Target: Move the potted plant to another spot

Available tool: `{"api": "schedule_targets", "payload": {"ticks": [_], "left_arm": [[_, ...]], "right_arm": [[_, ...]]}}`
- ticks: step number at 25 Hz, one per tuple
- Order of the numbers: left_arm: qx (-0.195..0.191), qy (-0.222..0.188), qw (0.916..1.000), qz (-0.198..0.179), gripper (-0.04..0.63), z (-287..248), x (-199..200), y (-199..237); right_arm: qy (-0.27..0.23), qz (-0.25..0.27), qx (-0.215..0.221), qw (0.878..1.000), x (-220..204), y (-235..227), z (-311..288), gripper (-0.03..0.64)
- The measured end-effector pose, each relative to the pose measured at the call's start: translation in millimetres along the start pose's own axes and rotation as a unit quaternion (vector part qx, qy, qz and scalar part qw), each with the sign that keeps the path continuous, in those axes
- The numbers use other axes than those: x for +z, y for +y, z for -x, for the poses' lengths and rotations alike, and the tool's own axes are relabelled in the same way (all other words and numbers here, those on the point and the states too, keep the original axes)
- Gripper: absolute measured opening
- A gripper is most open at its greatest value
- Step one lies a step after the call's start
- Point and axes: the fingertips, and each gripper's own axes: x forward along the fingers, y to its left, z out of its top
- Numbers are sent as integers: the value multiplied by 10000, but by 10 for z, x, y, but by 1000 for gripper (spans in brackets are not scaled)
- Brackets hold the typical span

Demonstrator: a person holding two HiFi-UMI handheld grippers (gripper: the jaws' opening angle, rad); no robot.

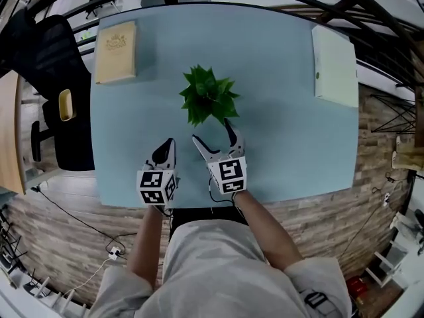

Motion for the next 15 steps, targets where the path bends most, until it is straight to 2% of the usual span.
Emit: {"api": "schedule_targets", "payload": {"ticks": [8, 15], "left_arm": [[-23, 63, 10000, 40, 11, -82, 23, 260], [-11, 161, 9998, 113, 11, -150, -15, 444]], "right_arm": [[-49, -151, -376, 9992, 2, -88, -321, 450], [-444, -275, -743, 9959, 171, -208, -656, 503]]}}
